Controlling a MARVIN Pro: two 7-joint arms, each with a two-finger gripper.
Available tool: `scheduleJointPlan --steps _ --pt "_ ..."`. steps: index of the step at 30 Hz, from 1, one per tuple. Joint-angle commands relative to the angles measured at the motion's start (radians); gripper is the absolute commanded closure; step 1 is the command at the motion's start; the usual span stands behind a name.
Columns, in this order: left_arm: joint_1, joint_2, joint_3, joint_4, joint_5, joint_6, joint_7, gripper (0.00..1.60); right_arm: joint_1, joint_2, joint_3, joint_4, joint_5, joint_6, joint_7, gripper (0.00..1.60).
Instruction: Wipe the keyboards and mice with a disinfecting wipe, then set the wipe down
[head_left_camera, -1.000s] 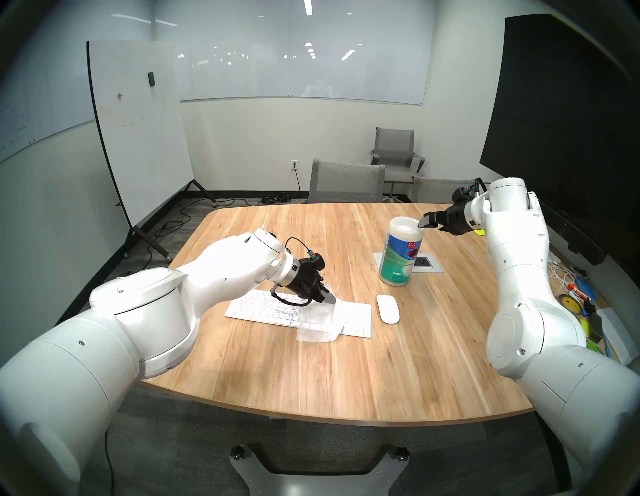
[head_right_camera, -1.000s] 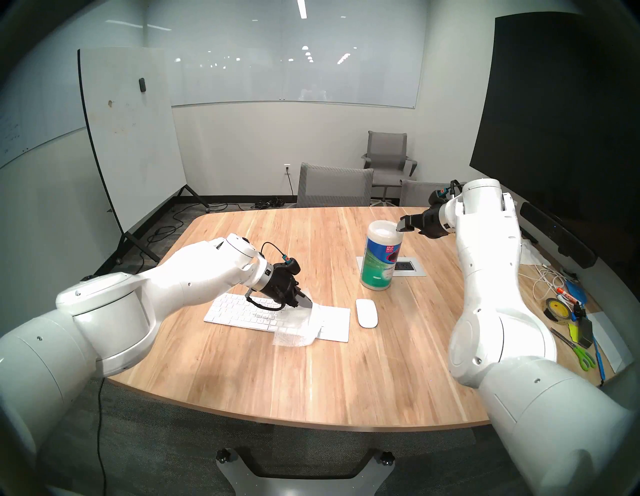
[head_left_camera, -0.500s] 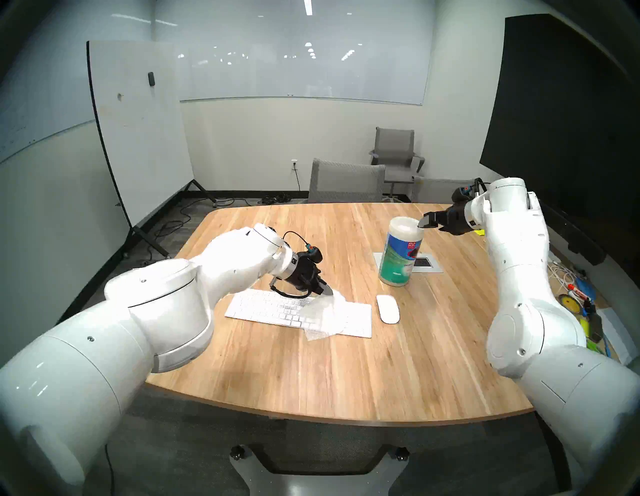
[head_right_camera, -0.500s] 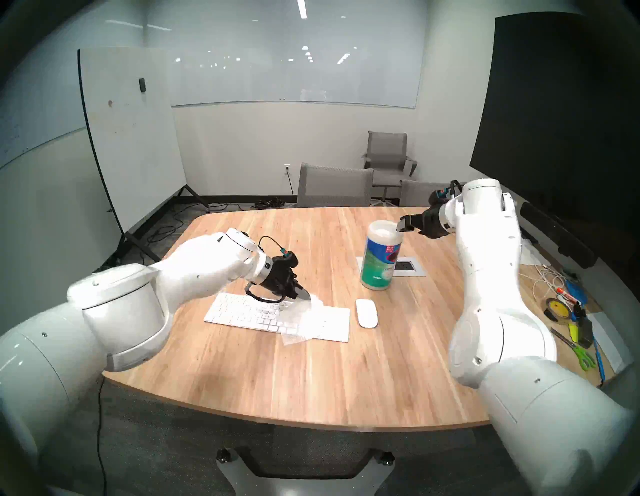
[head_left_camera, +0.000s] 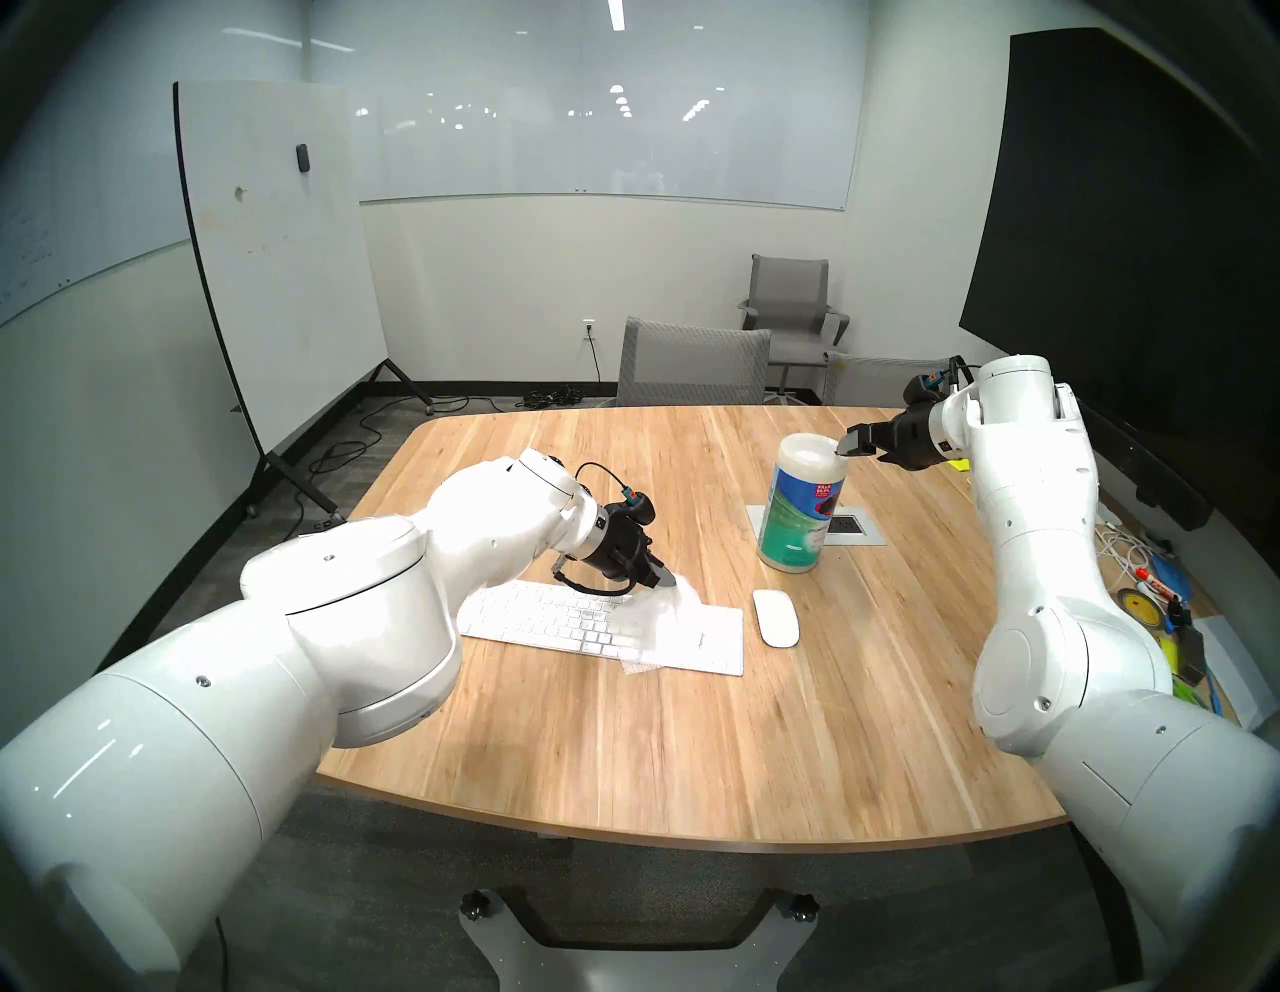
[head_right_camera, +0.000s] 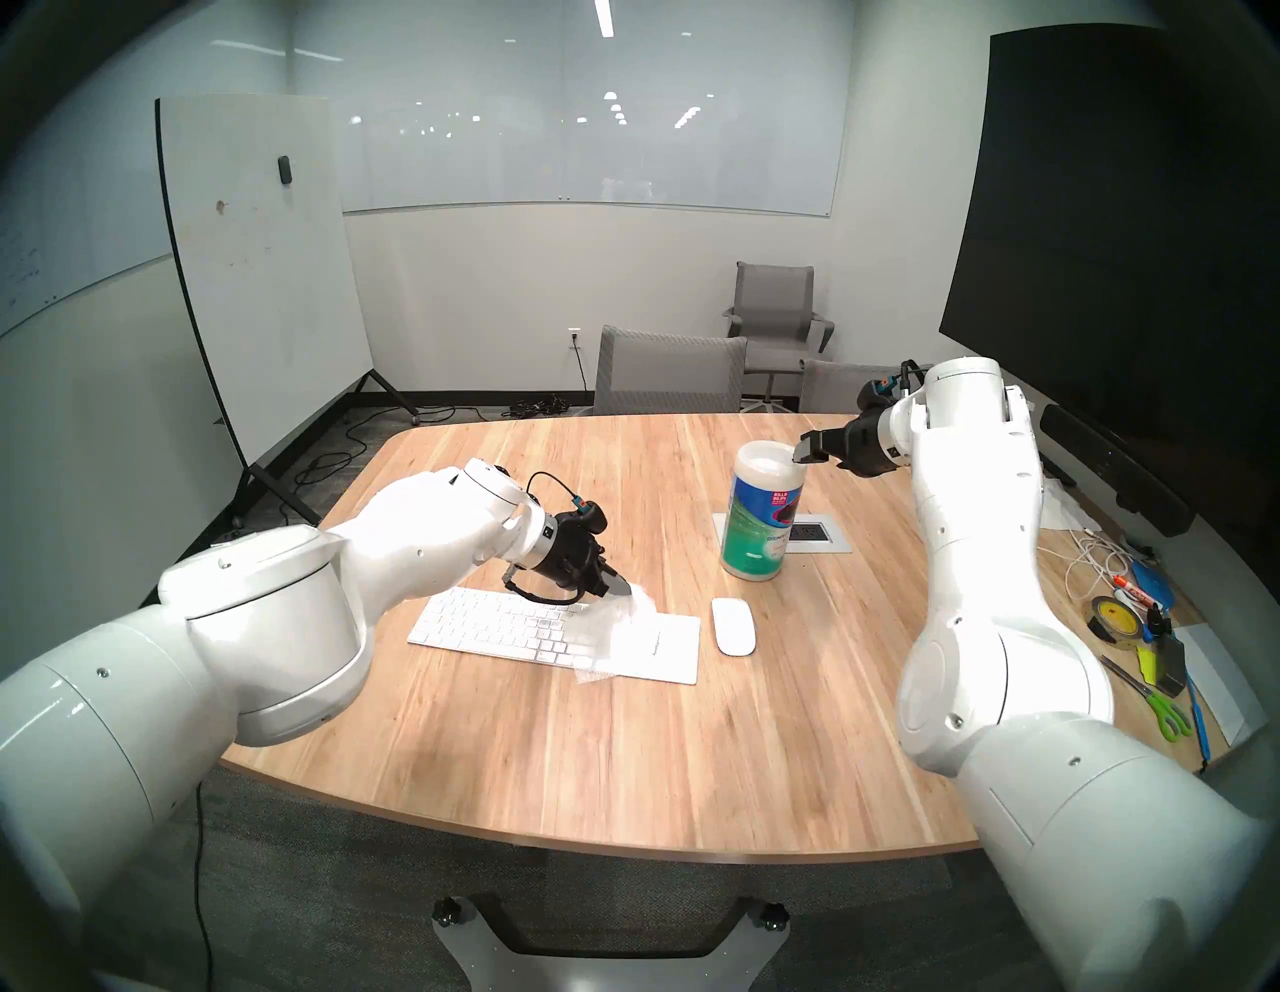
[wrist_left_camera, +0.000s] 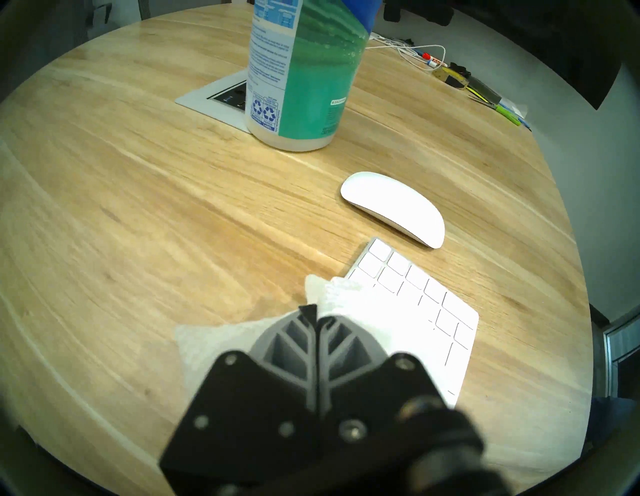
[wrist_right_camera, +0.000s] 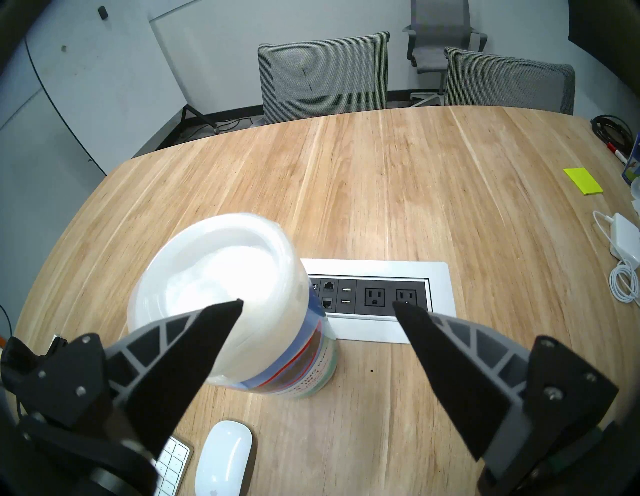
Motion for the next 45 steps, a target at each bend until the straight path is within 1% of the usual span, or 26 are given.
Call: scheduleJointPlan --steps 1,8,14,17,20,24,30,39,45 --pt "-0.015 -0.057 -0.012 0.005 -0.01 -0.015 0.005 1.6 0.024 0.0 0.003 -0.016 0.004 -0.002 0.005 0.0" --pt "-0.012 -0.074 -0.015 0.024 -0.011 -0.026 0.001 1.6 0.024 0.0 0.002 -0.016 0.005 -0.002 0.005 0.0" --pt "-0.015 -0.075 -0.021 0.042 -0.014 -0.032 -0.014 1.6 0.024 0.0 0.002 -0.016 0.005 -0.002 0.005 0.0" --pt "-0.017 -0.072 -0.027 0.049 -0.019 -0.028 -0.032 1.6 0.024 0.0 0.002 -0.016 0.005 -0.002 0.005 0.0" --pt "-0.017 -0.063 -0.036 0.056 -0.028 -0.023 -0.067 1.6 0.024 0.0 0.002 -0.016 0.005 -0.002 0.005 0.0" --pt "-0.02 -0.058 -0.035 0.061 -0.025 -0.015 -0.102 1.6 0.024 0.0 0.002 -0.017 0.005 -0.002 0.006 0.0" --pt "-0.012 -0.054 -0.032 0.071 -0.021 -0.015 -0.129 1.6 0.024 0.0 0.002 -0.017 0.004 -0.002 0.006 0.0" --pt "-0.014 -0.063 -0.02 0.077 -0.006 -0.011 -0.123 1.6 0.024 0.0 0.002 -0.017 0.004 -0.002 0.006 0.0" --pt "-0.02 -0.071 0.001 0.087 0.017 -0.002 -0.083 1.6 0.024 0.0 0.002 -0.017 0.005 -0.002 0.006 0.0"
